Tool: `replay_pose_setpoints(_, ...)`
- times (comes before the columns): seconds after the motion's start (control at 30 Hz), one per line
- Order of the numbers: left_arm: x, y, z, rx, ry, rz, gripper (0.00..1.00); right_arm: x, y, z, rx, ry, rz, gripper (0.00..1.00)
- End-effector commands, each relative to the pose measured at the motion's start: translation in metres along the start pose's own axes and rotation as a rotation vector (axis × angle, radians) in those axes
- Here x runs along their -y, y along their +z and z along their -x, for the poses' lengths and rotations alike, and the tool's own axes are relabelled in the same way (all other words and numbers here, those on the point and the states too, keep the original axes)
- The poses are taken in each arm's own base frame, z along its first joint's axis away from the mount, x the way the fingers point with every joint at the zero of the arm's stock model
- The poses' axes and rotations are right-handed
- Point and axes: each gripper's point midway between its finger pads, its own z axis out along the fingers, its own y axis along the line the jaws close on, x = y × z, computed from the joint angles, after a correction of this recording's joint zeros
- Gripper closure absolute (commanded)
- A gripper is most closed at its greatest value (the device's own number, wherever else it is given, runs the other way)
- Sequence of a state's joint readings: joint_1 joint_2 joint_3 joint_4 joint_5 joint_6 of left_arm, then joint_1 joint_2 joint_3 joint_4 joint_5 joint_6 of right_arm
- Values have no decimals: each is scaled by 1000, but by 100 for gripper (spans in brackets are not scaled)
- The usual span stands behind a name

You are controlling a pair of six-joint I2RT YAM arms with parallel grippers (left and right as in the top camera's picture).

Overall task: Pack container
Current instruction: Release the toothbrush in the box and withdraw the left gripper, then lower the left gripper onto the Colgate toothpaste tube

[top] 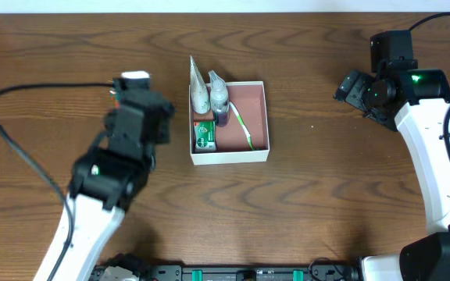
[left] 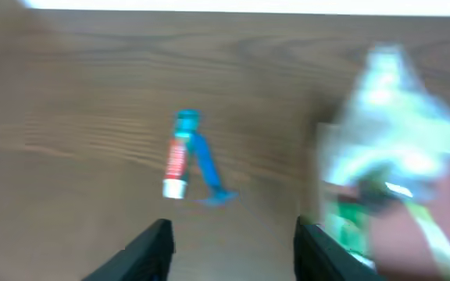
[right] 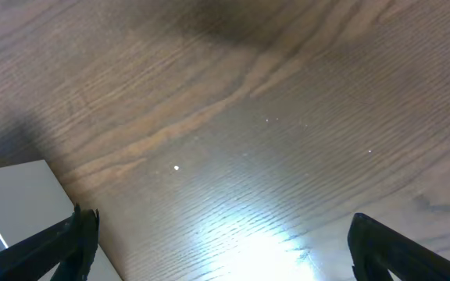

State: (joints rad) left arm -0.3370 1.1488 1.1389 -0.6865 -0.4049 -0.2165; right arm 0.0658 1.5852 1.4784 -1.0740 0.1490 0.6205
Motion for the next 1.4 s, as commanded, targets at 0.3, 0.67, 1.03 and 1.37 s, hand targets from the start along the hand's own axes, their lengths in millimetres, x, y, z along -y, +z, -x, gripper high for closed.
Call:
replay_pose_setpoints(0.3,-66,140,-47,-274,-123,52,32,1,-10,7,30,11,14,1)
replay_pose_setpoints(0.67,-71,203,-86,-376,14,-5,32,1,-10,7,30,11,14,1)
replay_pose_setpoints(1.03,-64,238,-123,-456,17,-26,32,1,-10,7,30,11,14,1)
replay_pose_setpoints(1.37,-75,250,-127,-447,-7,-8,32,1,-10,7,30,11,14,1)
